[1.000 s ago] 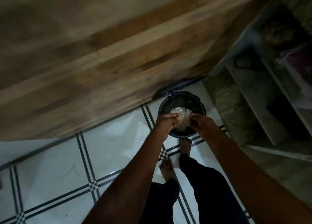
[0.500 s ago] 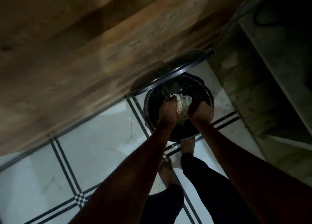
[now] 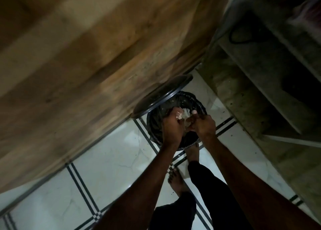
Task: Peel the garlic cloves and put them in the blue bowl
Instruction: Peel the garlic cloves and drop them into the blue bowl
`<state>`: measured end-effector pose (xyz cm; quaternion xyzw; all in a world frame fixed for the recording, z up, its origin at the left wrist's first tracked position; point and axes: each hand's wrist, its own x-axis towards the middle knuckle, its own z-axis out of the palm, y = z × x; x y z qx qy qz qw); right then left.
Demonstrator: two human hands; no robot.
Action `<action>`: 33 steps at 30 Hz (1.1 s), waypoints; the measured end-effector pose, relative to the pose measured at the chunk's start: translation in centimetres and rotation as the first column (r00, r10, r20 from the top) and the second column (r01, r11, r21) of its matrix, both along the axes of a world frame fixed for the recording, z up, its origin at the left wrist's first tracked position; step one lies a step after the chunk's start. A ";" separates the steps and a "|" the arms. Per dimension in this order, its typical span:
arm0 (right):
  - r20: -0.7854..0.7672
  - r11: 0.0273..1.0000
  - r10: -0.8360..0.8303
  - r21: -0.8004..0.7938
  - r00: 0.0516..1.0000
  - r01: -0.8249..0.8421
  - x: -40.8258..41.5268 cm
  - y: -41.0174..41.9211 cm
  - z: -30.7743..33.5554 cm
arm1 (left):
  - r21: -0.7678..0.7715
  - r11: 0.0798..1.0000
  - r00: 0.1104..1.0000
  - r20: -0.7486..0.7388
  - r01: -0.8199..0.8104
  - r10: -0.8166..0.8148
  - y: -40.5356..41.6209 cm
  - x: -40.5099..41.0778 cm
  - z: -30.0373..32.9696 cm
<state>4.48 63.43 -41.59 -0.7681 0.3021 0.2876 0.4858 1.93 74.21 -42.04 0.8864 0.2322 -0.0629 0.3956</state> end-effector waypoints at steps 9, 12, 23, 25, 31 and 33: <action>0.400 0.984 0.179 -0.097 0.899 -0.153 -4.7 -8.3 28.6 | -0.086 0.983 0.944 0.303 0.165 -0.132 -4.1 -4.7 28.1; 0.490 0.978 0.189 -0.166 0.851 -0.122 -6.9 -12.5 37.2 | -0.158 0.956 0.913 0.368 0.248 -0.177 -7.2 -5.8 36.3; 0.646 0.931 0.038 -0.300 0.763 0.207 -18.6 -34.0 51.3 | -0.197 0.750 0.707 0.542 0.632 -0.454 -28.3 -10.6 50.1; 0.647 0.923 -0.033 -0.273 0.762 0.272 -20.7 -38.7 51.2 | -0.186 0.704 0.673 0.528 0.686 -0.517 -33.2 -11.9 50.4; 0.634 0.892 -0.211 -0.187 0.744 0.412 -26.5 -53.3 50.0 | -0.265 0.591 0.639 0.455 0.762 -0.620 -49.5 -16.2 49.4; 0.627 0.866 -0.265 -0.181 0.733 0.467 -28.1 -57.9 49.5 | -0.263 0.577 0.630 0.423 0.773 -0.651 -55.0 -17.0 48.3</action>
